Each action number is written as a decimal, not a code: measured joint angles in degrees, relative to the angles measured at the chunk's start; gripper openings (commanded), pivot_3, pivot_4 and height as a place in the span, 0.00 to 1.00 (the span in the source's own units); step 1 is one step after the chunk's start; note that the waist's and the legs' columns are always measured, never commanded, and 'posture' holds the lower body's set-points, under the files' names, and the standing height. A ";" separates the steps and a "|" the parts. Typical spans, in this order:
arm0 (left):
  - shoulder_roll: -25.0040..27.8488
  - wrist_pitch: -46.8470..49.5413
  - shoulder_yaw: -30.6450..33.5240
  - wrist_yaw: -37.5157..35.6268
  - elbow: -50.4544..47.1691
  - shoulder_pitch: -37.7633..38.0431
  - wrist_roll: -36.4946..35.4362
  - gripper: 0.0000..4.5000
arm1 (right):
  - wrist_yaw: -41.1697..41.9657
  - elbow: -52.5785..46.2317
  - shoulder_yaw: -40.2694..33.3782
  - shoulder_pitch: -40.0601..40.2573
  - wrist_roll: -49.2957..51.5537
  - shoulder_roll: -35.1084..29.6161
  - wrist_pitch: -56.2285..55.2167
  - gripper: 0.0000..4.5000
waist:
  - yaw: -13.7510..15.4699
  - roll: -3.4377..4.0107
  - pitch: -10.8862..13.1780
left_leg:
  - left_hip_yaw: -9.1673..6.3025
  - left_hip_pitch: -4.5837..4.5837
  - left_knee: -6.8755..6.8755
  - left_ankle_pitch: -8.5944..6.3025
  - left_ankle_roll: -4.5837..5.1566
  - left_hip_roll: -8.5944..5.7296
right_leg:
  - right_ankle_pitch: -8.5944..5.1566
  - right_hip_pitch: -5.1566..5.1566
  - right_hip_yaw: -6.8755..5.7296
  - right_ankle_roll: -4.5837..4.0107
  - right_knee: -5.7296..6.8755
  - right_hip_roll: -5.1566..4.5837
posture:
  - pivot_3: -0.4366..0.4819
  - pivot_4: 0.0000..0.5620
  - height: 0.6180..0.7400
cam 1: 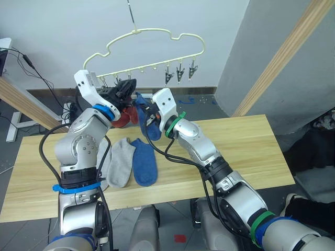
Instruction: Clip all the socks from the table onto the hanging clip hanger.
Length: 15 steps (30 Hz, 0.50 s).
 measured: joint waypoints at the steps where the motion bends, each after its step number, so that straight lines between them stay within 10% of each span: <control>1: 0.00 -0.04 -0.03 -0.01 0.00 -0.02 0.03 0.07 | 0.00 0.00 0.00 0.00 0.00 0.00 0.00 0.00 | 0.00 0.00 0.00 | 0.01 0.00 0.00 0.00 0.00 0.00 | 0.00 0.00 0.01 0.00 0.00 0.00 | 0.43 0.53 1.00; 15: 0.01 2.90 1.62 0.65 1.52 -1.99 -2.38 0.06 | -2.53 0.02 2.89 -0.06 -6.94 -0.09 -0.44 0.00 | 0.01 -0.01 -0.01 | -0.01 0.01 0.03 0.01 -0.01 0.00 | 0.00 0.00 -0.01 0.00 0.05 0.00 | 0.43 0.53 1.00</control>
